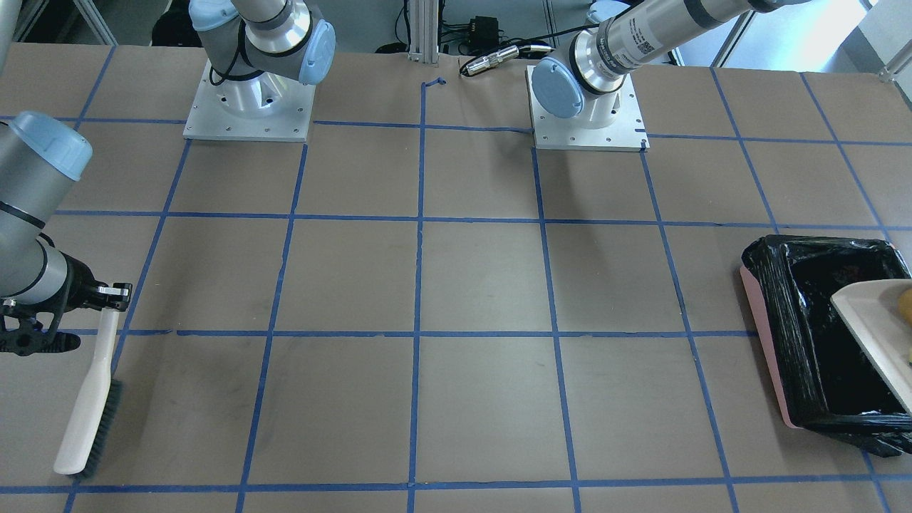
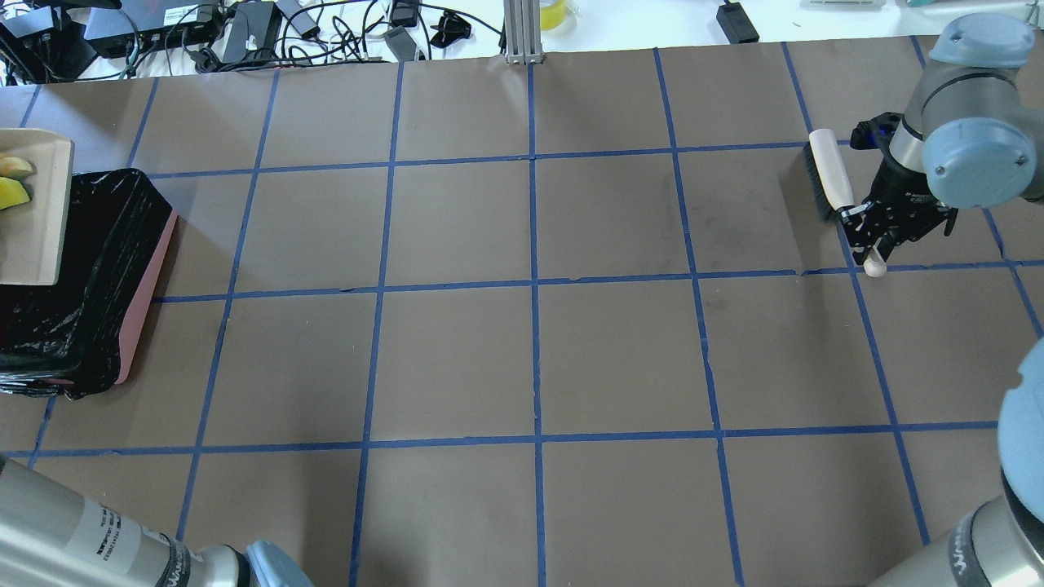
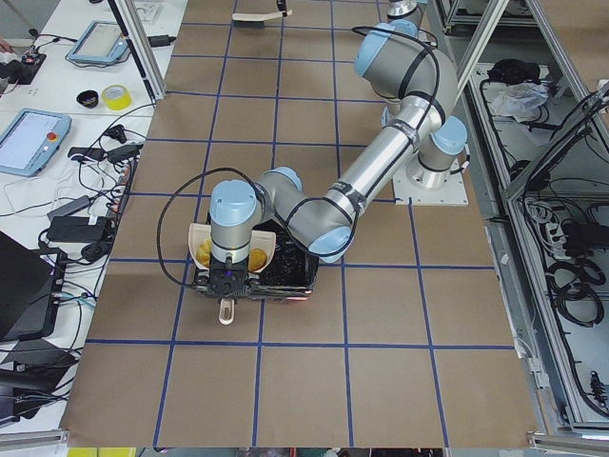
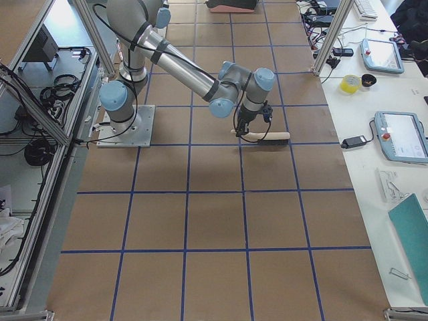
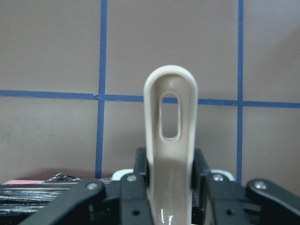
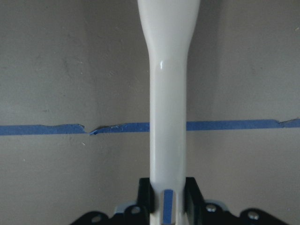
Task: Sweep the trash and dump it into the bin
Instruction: 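Tilt the dustpan over the black bag with the left gripper to dump contents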
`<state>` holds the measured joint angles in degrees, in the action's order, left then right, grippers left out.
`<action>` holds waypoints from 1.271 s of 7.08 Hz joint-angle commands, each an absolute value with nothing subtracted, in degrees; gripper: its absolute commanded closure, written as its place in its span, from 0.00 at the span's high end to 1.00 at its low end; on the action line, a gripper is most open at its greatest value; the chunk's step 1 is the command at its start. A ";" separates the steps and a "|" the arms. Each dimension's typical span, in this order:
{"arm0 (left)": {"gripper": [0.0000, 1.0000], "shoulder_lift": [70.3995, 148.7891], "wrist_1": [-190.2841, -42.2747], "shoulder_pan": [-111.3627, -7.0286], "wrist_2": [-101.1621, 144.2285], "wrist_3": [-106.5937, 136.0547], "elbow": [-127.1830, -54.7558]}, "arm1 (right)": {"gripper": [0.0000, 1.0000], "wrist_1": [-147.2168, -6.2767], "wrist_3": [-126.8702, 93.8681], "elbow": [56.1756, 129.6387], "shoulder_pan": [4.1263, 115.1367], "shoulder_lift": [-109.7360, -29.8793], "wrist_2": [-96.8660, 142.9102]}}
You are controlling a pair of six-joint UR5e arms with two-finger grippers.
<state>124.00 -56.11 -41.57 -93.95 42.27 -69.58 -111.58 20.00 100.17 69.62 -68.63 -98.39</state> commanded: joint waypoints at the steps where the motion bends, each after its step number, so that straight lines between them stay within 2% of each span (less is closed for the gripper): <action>1: 0.00 122.71 -53.45 -41.83 -92.56 37.38 -69.87 | 0.83 -111.88 20.13 100.20 69.61 -67.86 -100.18; 5: 0.00 115.77 -44.83 -43.50 -88.94 22.70 -78.20 | 0.99 -111.36 19.95 99.41 69.61 -68.46 -100.54; 6: 0.00 114.97 -42.74 -43.51 -88.95 16.93 -78.40 | 1.00 -111.10 20.04 98.88 69.70 -70.03 -100.20; 9: 0.00 115.39 -30.72 -43.42 -82.73 10.55 -79.01 | 1.00 -106.46 20.48 97.74 69.70 -83.71 -95.40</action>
<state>114.93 -36.10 -43.47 -85.34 12.33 -78.65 -108.91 20.44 98.30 69.69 -78.24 -98.42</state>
